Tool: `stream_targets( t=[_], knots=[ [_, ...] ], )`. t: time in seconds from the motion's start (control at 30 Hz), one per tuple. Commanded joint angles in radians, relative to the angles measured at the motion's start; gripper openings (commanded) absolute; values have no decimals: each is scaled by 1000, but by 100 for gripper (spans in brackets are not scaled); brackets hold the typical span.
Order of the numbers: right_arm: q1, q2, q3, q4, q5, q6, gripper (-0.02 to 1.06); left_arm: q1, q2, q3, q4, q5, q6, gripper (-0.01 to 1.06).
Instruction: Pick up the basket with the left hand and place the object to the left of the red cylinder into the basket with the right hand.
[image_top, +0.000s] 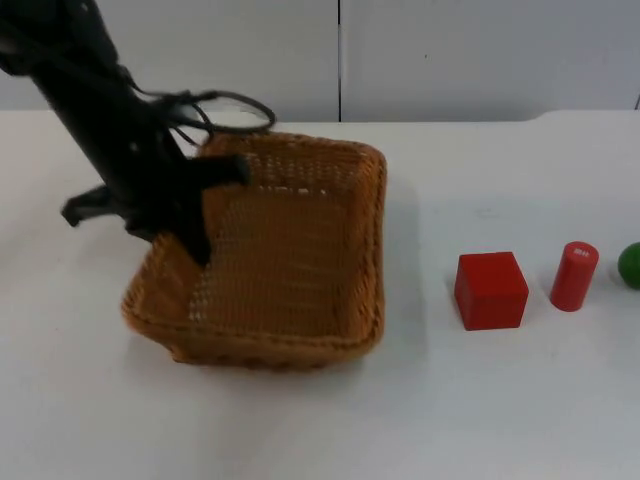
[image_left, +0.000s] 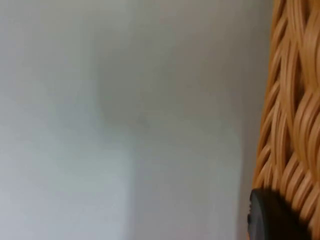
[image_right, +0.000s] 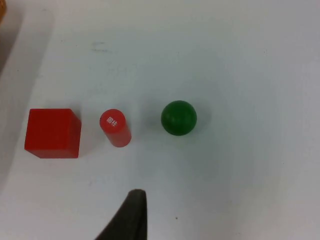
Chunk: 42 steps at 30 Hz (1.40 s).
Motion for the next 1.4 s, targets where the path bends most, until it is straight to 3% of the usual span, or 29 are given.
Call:
stream_targets(
  t=[0.0,0.23,0.37,0.53,0.73,1.0,1.13,1.2,1.37],
  knots=[
    [-7,1,-7,-6,-2,-1,105,21,-76,3,0,56,-10,0],
    [-7,1,-7,-5,-11,-1,105,90,-293,211,3,0,27,0],
    [-7,1,-7,-2,-2,9,105,182,-451,445,-3,-48,90,0],
    [-5,1,-7,40,9,35,105,267,-537,598,-34,-73,167,0],
    [-5,1,-7,150,6,-86,105,327,-545,690,-118,-93,298,0],
    [-5,6,-14,204,19,-208,105,337,-545,723,-136,-116,315,0],
    [-2,48,-62,280,94,-304,105,337,-545,723,-140,-116,319,0],
    [32,103,-108,311,104,-363,105,337,-545,723,-142,-116,320,0],
    [207,316,-256,212,102,-424,105,337,-545,723,-157,-121,321,0]
  ],
)
